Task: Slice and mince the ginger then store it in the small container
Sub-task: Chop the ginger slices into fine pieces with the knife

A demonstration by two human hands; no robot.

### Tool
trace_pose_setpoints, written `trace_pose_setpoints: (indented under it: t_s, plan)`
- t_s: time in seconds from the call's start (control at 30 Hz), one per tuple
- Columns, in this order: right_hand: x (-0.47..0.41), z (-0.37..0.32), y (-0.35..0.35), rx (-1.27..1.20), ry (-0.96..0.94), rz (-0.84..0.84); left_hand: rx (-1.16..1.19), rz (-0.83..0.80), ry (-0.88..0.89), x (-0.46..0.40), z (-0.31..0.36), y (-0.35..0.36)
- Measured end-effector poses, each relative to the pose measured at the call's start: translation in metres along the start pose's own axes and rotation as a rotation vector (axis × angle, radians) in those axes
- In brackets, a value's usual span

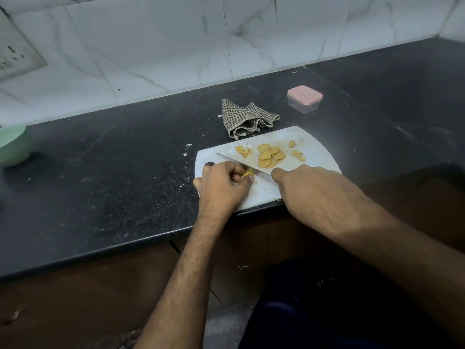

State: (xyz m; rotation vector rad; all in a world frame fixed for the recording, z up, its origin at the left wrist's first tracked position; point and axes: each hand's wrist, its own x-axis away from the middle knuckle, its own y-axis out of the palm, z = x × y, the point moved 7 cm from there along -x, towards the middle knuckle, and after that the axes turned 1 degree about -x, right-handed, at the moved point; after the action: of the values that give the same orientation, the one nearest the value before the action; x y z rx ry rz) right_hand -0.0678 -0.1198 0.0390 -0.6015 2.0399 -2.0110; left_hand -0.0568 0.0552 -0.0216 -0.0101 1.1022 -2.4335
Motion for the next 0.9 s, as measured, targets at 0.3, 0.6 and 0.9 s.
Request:
trace_pose_setpoints:
  t_s: [0.3,0.6,0.9]
  plan:
    - [-0.018,0.002,0.013,-0.041,-0.004,-0.038,0.077,0.025,-0.015,0.005,-0.002,-0.002]
    - [-0.019,-0.004,0.011,-0.04,-0.015,-0.082,0.069,0.033,-0.042,0.006,0.0,-0.005]
    - [-0.023,-0.006,0.013,-0.029,-0.044,-0.06,0.043,0.055,-0.046,0.007,0.002,-0.006]
